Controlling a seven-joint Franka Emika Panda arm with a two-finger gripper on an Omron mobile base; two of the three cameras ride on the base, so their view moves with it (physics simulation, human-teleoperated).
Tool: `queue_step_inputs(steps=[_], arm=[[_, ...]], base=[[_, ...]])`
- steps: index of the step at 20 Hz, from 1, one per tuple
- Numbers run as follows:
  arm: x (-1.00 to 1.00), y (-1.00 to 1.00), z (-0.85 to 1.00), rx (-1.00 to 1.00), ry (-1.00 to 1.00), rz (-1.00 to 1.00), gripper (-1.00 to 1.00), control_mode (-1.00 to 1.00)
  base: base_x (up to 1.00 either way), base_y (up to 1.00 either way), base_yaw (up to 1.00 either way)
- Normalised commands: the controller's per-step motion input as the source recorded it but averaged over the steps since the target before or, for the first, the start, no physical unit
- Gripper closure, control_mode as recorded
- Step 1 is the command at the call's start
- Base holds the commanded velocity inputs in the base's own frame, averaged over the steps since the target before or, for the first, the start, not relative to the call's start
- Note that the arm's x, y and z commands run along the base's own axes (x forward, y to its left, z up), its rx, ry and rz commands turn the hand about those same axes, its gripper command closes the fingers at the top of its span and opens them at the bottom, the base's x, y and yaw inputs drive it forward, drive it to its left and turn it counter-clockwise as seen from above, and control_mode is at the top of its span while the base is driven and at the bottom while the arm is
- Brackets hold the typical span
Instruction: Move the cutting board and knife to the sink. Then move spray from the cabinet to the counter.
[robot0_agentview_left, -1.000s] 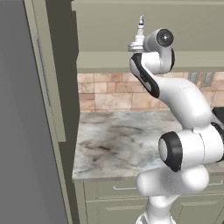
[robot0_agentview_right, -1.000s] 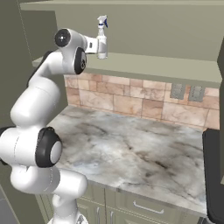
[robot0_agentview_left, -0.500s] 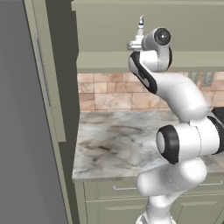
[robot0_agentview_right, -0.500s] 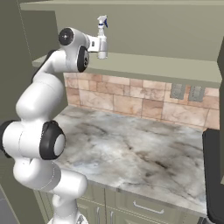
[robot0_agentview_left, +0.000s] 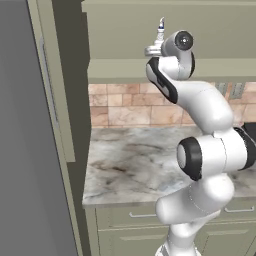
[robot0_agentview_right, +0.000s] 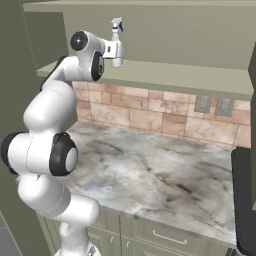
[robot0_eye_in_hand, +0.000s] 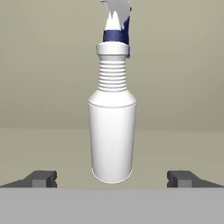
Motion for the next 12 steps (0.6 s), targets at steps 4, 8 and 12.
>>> queue_step_inputs(steps=[4, 8, 12], arm=[[0.17, -0.05, -0.02, 0.0, 0.0, 0.0, -1.0, -1.0], [0.12, -0.02, -0.06, 0.0, 0.0, 0.0, -1.0, -1.0], [0.09, 0.0, -0.07, 0.0, 0.0, 0.0, -1.0, -1.0]], base=[[0.0, 0.0, 0.0], [0.0, 0.0, 0.0], [0.0, 0.0, 0.0]])
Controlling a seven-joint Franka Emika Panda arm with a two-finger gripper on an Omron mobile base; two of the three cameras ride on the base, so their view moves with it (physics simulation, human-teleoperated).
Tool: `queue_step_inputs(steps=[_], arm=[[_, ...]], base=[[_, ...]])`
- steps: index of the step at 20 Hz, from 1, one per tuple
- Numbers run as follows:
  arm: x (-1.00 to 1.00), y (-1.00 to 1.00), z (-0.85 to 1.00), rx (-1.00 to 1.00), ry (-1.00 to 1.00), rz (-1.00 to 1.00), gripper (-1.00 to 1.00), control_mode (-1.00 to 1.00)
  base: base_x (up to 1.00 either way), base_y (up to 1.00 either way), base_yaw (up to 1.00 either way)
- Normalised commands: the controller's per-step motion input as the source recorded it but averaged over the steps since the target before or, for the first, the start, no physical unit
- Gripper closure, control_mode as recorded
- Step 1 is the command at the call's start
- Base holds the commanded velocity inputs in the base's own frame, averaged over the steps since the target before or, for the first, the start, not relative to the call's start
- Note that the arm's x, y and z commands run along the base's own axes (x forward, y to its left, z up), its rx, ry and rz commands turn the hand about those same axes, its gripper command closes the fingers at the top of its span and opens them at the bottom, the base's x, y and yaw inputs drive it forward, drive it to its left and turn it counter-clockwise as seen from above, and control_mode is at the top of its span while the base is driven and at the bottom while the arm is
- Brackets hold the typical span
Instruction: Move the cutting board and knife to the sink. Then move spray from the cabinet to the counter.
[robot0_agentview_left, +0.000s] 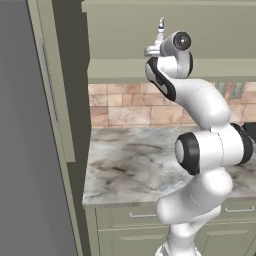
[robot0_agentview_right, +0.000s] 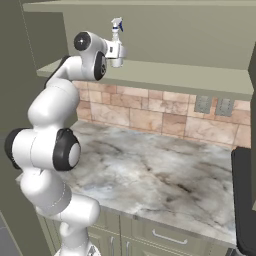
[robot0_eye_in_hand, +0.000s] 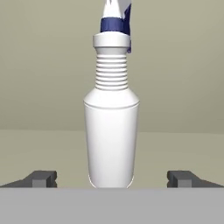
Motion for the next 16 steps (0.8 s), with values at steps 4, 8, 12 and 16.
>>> queue_step_inputs(steps=[4, 8, 12, 16], arm=[[0.09, 0.0, -0.05, 0.0, 0.0, 0.0, -1.0, -1.0], [0.11, -0.01, -0.03, 0.0, 0.0, 0.0, -1.0, -1.0], [0.12, -0.01, -0.02, 0.0, 0.0, 0.0, -1.0, -1.0], [0.13, -0.01, -0.02, 0.0, 0.0, 0.0, -1.0, -1.0]], base=[[0.0, 0.0, 0.0], [0.0, 0.0, 0.0], [0.0, 0.0, 0.0], [0.0, 0.0, 0.0]])
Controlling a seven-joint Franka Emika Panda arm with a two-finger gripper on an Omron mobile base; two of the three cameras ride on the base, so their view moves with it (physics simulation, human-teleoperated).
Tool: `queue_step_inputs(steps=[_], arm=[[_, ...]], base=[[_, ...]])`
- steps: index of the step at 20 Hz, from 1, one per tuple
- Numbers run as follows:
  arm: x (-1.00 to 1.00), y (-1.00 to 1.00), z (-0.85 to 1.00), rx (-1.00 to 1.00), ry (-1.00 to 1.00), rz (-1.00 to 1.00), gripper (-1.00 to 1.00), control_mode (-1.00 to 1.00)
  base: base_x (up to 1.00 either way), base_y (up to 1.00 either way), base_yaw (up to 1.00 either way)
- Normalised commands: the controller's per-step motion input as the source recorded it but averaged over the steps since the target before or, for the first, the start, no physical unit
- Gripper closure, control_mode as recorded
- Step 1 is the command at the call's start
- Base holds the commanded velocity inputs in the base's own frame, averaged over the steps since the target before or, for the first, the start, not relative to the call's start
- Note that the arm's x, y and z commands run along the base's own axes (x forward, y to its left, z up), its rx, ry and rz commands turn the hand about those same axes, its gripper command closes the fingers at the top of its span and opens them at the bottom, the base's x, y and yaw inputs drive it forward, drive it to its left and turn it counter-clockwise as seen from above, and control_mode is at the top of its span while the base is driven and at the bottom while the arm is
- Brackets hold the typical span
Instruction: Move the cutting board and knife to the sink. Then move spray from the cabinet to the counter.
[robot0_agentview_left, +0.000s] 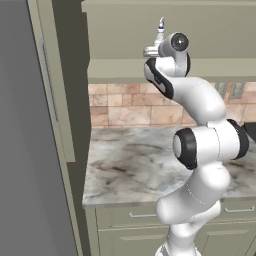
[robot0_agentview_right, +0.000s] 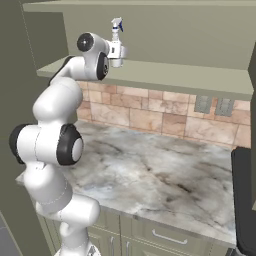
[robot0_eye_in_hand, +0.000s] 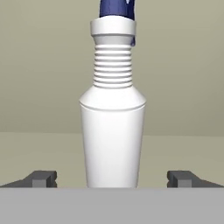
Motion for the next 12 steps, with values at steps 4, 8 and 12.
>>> queue_step_inputs(steps=[4, 8, 12], arm=[[0.13, -0.01, -0.02, 0.0, 0.0, 0.0, -1.0, -1.0], [0.12, -0.01, -0.03, 0.0, 0.0, 0.0, -1.0, -1.0], [0.12, -0.01, -0.02, 0.0, 0.0, 0.0, -1.0, -1.0]], base=[[0.0, 0.0, 0.0], [0.0, 0.0, 0.0], [0.0, 0.0, 0.0]])
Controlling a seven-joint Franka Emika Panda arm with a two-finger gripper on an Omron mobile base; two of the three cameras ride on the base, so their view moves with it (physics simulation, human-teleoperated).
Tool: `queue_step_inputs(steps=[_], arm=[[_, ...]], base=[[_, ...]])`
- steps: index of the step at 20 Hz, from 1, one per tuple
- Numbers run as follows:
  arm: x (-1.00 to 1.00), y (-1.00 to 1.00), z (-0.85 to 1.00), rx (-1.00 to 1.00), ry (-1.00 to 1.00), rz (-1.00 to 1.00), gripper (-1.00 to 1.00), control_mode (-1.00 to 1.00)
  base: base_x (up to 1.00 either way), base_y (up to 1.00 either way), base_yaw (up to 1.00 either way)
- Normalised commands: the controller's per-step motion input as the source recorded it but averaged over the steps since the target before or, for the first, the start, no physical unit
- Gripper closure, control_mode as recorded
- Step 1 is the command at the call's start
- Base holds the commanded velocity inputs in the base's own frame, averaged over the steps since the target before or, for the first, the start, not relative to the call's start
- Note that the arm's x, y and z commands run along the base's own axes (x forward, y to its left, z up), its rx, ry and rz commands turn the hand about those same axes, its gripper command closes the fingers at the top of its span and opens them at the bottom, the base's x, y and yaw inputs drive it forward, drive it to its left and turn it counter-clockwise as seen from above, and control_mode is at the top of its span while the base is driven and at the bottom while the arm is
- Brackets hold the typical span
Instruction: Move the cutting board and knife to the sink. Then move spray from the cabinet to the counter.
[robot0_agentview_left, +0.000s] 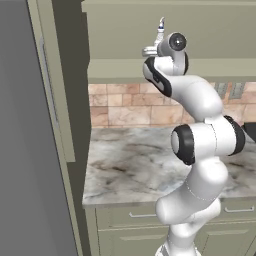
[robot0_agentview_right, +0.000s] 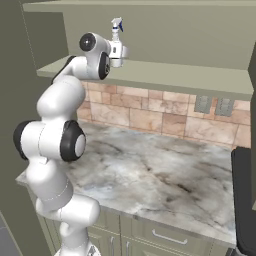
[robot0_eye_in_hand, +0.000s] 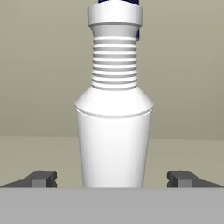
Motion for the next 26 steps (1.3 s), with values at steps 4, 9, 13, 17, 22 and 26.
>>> queue_step_inputs(steps=[4, 9, 13, 17, 22, 26], arm=[[0.11, -0.03, 0.0, 0.0, 0.0, 0.0, -1.0, -1.0], [0.1, -0.04, -0.01, 0.0, 0.0, 0.0, -1.0, -1.0], [0.1, -0.03, -0.01, 0.0, 0.0, 0.0, -1.0, -1.0], [0.1, -0.03, -0.03, 0.0, 0.0, 0.0, -1.0, -1.0], [0.12, -0.03, -0.04, 0.0, 0.0, 0.0, -1.0, -1.0], [0.11, -0.03, -0.03, 0.0, 0.0, 0.0, -1.0, -1.0]], base=[[0.0, 0.0, 0.0], [0.0, 0.0, 0.0], [0.0, 0.0, 0.0], [0.0, 0.0, 0.0], [0.0, 0.0, 0.0], [0.0, 0.0, 0.0]])
